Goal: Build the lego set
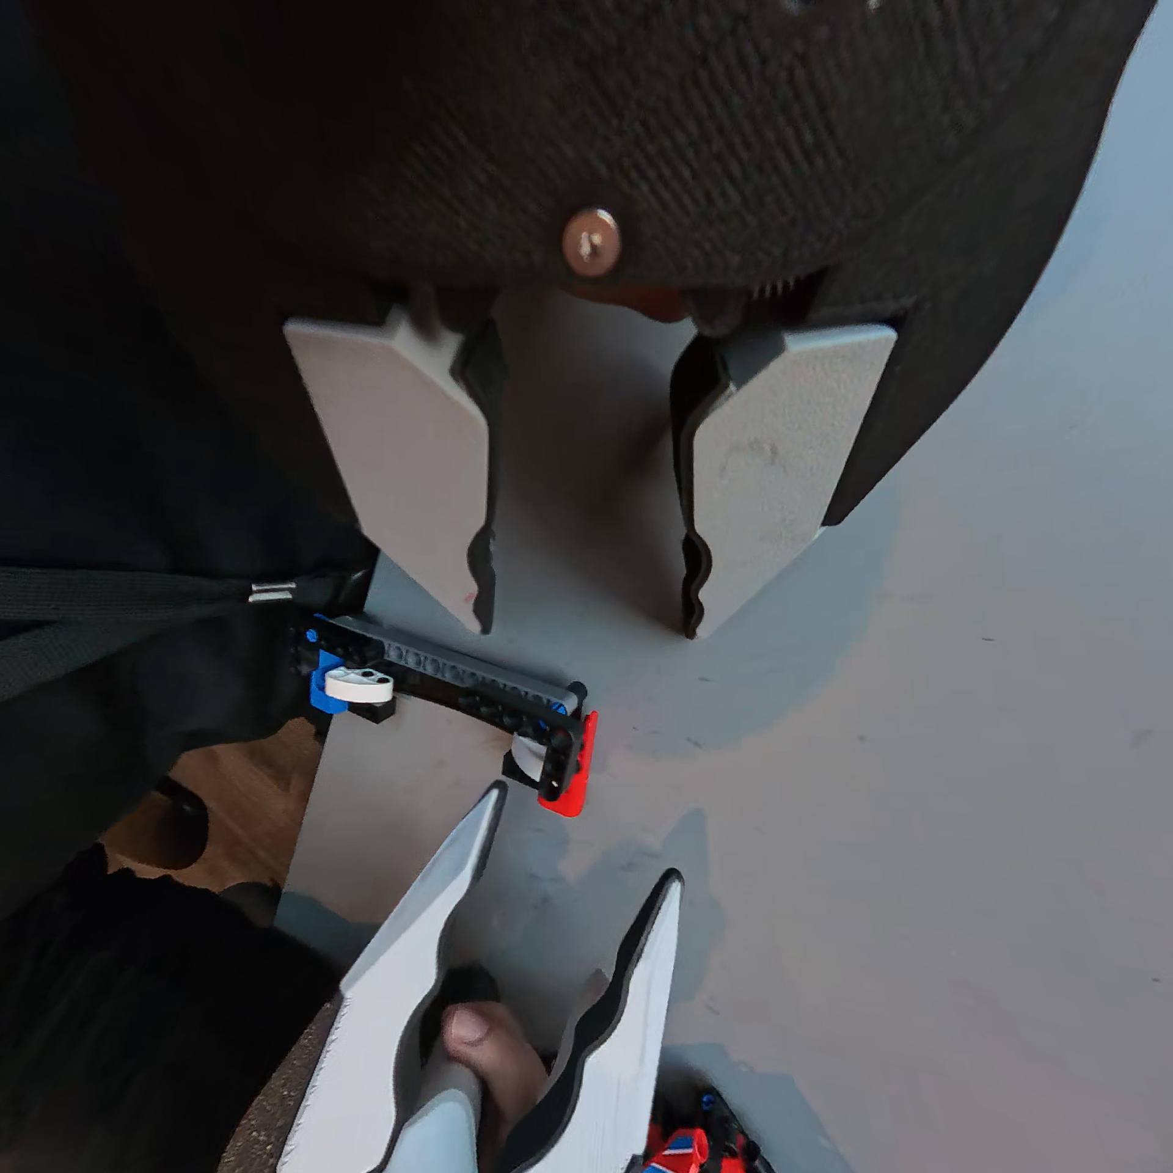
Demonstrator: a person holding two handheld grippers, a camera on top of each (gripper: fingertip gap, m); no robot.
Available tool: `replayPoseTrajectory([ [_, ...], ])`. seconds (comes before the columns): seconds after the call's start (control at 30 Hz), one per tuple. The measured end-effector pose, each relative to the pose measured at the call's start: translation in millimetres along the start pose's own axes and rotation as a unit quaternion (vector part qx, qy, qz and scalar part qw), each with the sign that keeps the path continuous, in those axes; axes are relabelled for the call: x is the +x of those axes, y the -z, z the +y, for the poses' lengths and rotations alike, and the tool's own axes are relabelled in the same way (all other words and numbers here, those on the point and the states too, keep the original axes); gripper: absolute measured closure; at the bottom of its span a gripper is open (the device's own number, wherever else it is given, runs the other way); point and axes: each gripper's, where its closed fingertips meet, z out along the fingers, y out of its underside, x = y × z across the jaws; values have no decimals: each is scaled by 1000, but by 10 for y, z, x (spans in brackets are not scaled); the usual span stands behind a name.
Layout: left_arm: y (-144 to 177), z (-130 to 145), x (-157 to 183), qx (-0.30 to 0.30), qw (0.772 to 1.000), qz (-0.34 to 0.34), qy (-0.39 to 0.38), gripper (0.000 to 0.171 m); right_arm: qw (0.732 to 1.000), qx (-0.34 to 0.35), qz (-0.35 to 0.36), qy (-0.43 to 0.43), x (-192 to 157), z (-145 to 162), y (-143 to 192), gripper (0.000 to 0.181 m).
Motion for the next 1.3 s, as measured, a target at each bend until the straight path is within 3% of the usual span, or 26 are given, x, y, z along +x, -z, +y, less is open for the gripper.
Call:
replayPoseTrajectory([
  [0.17, 8, 7, -41, 11, 1000, -18, -5, 119, 999, 17, -24, 37, -96, -35, 56, 132],
  [0.4, 4, 39, -35, 26, 997, -73, -20, 114, 992, 99, 37, 70, -6, -268, 127, 133],
  [0.67, -29, 80, 108, 24, 997, -51, -43, 108, 979, 189, 44, 64, -5, -440, 359, 138],
  [0.8, 84, -46, -84, 61, 990, -113, -63, 103, 971, 224, 60, 57, 22, -539, 398, 135],
  [1.0, 10, 35, 93, 30, 997, -18, -62, 97, 962, 257, 73, 50, 80, -639, 429, 131],
  [1.17, 84, -35, 92, 63, 998, 15, -25, 102, 947, 311, 73, 35, 160, -746, 550, 135],
  [1.3, 124, -71, 93, 81, 996, 29, -11, 106, 948, 311, 62, 38, 154, -769, 516, 134],
])
